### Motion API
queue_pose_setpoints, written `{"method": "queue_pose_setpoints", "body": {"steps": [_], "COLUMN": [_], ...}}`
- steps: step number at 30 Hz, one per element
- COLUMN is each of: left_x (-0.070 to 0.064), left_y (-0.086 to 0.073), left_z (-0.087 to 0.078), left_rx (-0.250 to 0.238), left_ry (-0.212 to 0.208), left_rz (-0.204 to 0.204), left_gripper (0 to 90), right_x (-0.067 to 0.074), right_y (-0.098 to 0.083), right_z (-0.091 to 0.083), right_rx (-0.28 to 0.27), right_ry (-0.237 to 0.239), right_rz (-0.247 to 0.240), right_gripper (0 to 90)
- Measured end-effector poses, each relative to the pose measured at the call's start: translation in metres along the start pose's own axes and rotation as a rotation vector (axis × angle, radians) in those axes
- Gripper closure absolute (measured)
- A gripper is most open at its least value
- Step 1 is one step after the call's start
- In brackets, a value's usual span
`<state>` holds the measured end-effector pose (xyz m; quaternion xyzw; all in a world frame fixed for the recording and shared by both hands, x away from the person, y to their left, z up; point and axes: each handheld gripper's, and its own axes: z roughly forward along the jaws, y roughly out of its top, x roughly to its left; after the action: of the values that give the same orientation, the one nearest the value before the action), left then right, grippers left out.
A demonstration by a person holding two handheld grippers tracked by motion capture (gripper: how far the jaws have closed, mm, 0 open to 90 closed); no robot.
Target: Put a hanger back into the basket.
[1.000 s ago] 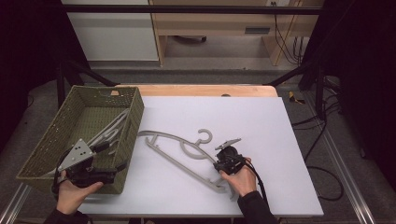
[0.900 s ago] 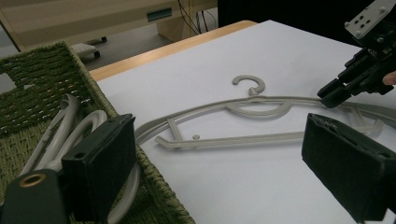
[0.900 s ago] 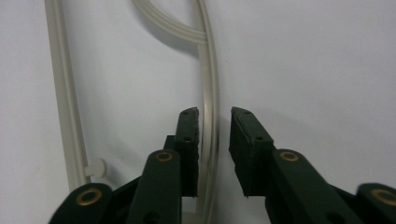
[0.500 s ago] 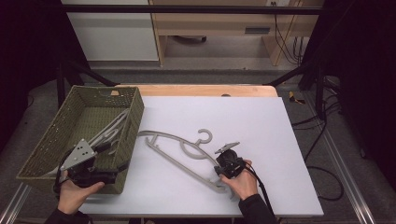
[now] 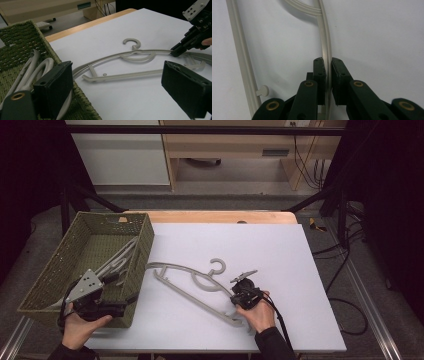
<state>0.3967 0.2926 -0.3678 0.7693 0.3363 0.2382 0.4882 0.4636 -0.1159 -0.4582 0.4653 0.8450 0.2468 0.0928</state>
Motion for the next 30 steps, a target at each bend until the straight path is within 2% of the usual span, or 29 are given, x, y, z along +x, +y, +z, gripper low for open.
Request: {"method": "queue_pose_setpoints", "body": {"steps": [1,3,5,9,11,12,13,16,17,18,22,23,24,25,26,30], "left_x": [0.000,-0.001,-0.001,-0.002,-0.003,-0.003,-0.004,-0.005,-0.006,-0.006,-0.007,-0.008,-0.008,-0.010,-0.011,-0.021], "left_y": [0.000,0.001,0.001,0.002,0.002,0.002,0.003,0.005,0.007,0.008,0.015,0.018,0.019,0.023,0.025,0.035], "left_z": [0.000,-0.001,-0.001,-0.001,-0.001,-0.001,-0.001,-0.003,-0.004,-0.005,-0.008,-0.009,-0.008,-0.007,-0.006,0.007], "left_rx": [-0.001,-0.003,-0.004,-0.004,-0.002,-0.001,-0.002,-0.004,-0.003,-0.002,0.002,0.007,0.013,0.029,0.041,0.102], "left_ry": [-0.001,-0.002,-0.003,-0.007,-0.011,-0.011,-0.015,-0.026,-0.032,-0.037,-0.059,-0.071,-0.079,-0.092,-0.098,-0.142], "left_rz": [0.001,0.002,0.004,0.004,0.007,0.008,0.007,0.011,0.012,0.010,-0.004,-0.002,0.000,0.004,0.011,0.057], "left_gripper": [10.1,10.1,10.1,10.1,10.1,10.1,10.1,10.0,10.0,9.9,9.9,9.9,9.9,10.0,10.0,11.1], "right_x": [-0.002,-0.003,-0.007,-0.017,-0.020,-0.024,-0.025,-0.032,-0.032,-0.034,-0.035,-0.034,-0.034,-0.032,-0.031,-0.027], "right_y": [0.000,0.000,-0.001,-0.004,-0.005,-0.007,-0.008,-0.011,-0.011,-0.013,-0.018,-0.019,-0.020,-0.021,-0.022,-0.025], "right_z": [-0.001,-0.004,-0.009,-0.022,-0.030,-0.035,-0.039,-0.051,-0.055,-0.059,-0.071,-0.073,-0.076,-0.077,-0.079,-0.084], "right_rx": [-0.011,-0.016,-0.028,-0.052,-0.067,-0.080,-0.087,-0.128,-0.127,-0.136,-0.147,-0.142,-0.140,-0.143,-0.136,-0.130], "right_ry": [0.008,0.009,0.029,0.075,0.084,0.086,0.091,0.133,0.143,0.164,0.173,0.173,0.182,0.190,0.194,0.214], "right_rz": [-0.021,-0.007,-0.025,-0.023,-0.020,-0.043,-0.046,-0.114,-0.110,-0.142,-0.225,-0.227,-0.254,-0.252,-0.273,-0.316], "right_gripper": [82.9,83.0,83.0,83.1,83.0,83.1,83.0,82.9,82.9,82.9,82.9,82.9,82.9,82.9,82.9,82.9]}}
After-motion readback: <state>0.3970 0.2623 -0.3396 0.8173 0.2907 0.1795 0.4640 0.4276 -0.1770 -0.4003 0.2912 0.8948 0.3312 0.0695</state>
